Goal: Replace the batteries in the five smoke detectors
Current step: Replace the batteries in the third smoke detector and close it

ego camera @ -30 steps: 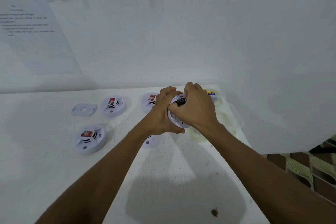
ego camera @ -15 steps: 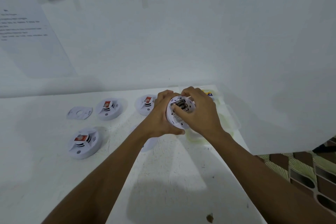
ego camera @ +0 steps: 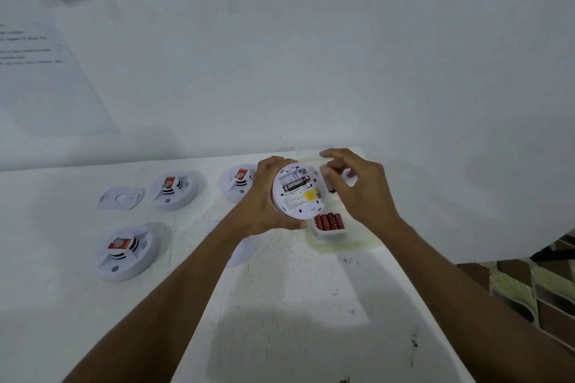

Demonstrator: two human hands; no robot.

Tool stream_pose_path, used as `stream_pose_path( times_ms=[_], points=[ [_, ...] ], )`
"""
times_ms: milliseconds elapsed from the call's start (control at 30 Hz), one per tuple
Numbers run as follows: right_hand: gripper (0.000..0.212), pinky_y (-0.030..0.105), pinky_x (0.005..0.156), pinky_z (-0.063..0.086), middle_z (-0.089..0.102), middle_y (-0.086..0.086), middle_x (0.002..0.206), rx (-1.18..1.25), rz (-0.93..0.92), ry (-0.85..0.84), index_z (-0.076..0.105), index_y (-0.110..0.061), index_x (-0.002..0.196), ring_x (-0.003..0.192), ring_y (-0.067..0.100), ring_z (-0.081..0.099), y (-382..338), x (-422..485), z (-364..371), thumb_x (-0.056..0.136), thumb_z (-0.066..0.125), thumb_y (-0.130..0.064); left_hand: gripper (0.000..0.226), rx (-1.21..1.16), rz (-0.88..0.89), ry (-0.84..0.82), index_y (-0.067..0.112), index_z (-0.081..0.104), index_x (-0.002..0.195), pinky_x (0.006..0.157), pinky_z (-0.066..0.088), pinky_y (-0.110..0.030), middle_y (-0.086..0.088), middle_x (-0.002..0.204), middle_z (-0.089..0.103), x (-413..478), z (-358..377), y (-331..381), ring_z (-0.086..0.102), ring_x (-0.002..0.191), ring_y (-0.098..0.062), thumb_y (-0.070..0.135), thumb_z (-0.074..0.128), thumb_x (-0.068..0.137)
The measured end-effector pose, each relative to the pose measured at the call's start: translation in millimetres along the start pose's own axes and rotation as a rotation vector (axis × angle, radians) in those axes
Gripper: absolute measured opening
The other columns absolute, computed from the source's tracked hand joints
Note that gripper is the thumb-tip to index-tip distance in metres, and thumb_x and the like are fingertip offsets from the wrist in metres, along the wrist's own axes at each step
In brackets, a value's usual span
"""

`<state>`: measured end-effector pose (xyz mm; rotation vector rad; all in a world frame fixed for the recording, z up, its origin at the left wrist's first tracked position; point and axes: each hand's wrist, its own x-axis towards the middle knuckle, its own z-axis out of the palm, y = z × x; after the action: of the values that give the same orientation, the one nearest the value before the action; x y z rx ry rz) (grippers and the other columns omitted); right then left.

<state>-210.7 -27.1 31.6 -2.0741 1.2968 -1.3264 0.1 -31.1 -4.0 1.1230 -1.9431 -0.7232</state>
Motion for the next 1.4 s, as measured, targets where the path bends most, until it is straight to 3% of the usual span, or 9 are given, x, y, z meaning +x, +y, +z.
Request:
stream_pose_path(
  times_ms=[67,200,300,433,567,733,967,1167,1400],
  points=[
    [0.009,0.011,0.071,0.041,0.074,-0.01,0.086,-0.091,0.1,-0.101,0.074,-0.021,0.097,0.078,0.002,0.065,20,0,-11,0.089,0.07,-0.018,0.102,-0.008,-0.042,0.008,0.041,0.036,0.129,0.103,0.033,-0.013,0.004,0.134,0.035,-1,-2,-5,0.034,0.128,-0.008,0.037,0.092,0.044],
    [0.005,0.023,0.065,0.044,0.072,-0.005,0.075,-0.322,0.327,-0.357,0.071,-0.024,0.081,0.066,0.005,0.063,43,1,-21,0.086,0.072,-0.025,0.105,0.006,-0.076,0.025,0.026,0.038,0.134,0.095,0.03,0.0,0.002,0.135,0.037,0,-2,-8,0.035,0.126,-0.004,0.035,0.091,0.044],
    [0.006,0.022,0.062,0.042,0.067,-0.005,0.072,-0.459,0.39,-0.521,0.071,-0.022,0.085,0.065,0.007,0.06,46,3,-18,0.087,0.072,-0.027,0.103,0.009,-0.064,0.026,0.03,0.037,0.132,0.097,0.03,-0.003,0.003,0.135,0.036,1,1,-5,0.035,0.125,-0.005,0.037,0.09,0.044],
    [0.006,0.028,0.077,0.051,0.072,0.002,0.075,-0.472,0.429,-0.595,0.068,-0.022,0.092,0.074,0.017,0.065,49,3,-15,0.088,0.07,-0.026,0.104,0.005,-0.04,0.021,0.033,0.037,0.131,0.103,0.032,-0.016,0.003,0.135,0.037,2,4,-3,0.035,0.127,-0.01,0.042,0.09,0.042],
    [0.009,0.031,0.074,0.057,0.073,-0.006,0.072,-0.319,0.421,-0.509,0.066,-0.026,0.086,0.067,0.01,0.07,45,2,-24,0.092,0.064,-0.019,0.101,-0.023,-0.039,0.008,0.04,0.036,0.128,0.104,0.032,-0.016,0.003,0.134,0.035,1,6,-2,0.034,0.128,-0.011,0.035,0.091,0.043],
    [0.012,0.003,0.07,0.041,0.069,-0.012,0.094,-0.005,0.236,-0.183,0.069,-0.02,0.088,0.084,-0.002,0.064,8,-2,-18,0.09,0.064,-0.01,0.101,-0.017,-0.008,0.02,0.041,0.037,0.129,0.105,0.034,-0.022,0.003,0.132,0.036,4,13,-4,0.034,0.128,-0.011,0.04,0.09,0.043],
    [0.014,0.005,0.07,0.046,0.064,-0.019,0.094,0.09,0.308,-0.083,0.073,-0.017,0.094,0.091,0.002,0.064,-8,-7,7,0.089,0.063,-0.009,0.094,0.018,0.04,0.067,0.056,0.034,0.122,0.103,0.037,-0.026,0.005,0.129,0.038,9,20,6,0.035,0.126,-0.014,0.048,0.085,0.044],
    [0.014,0.016,0.066,0.053,0.07,-0.005,0.102,0.234,0.505,-0.071,0.071,-0.016,0.097,0.091,0.003,0.065,-13,-7,12,0.09,0.061,-0.01,0.09,0.062,0.061,0.073,0.049,0.035,0.122,0.102,0.038,-0.029,0.004,0.128,0.039,8,21,8,0.037,0.123,-0.014,0.052,0.082,0.046],
    [0.011,0.022,0.064,0.052,0.07,0.004,0.106,0.418,0.621,-0.037,0.07,-0.02,0.093,0.092,0.014,0.068,-16,-7,14,0.091,0.063,-0.011,0.089,0.081,0.113,0.103,0.06,0.029,0.121,0.1,0.043,-0.042,0.01,0.122,0.043,13,19,8,0.043,0.117,-0.016,0.051,0.082,0.05]
  ],
)
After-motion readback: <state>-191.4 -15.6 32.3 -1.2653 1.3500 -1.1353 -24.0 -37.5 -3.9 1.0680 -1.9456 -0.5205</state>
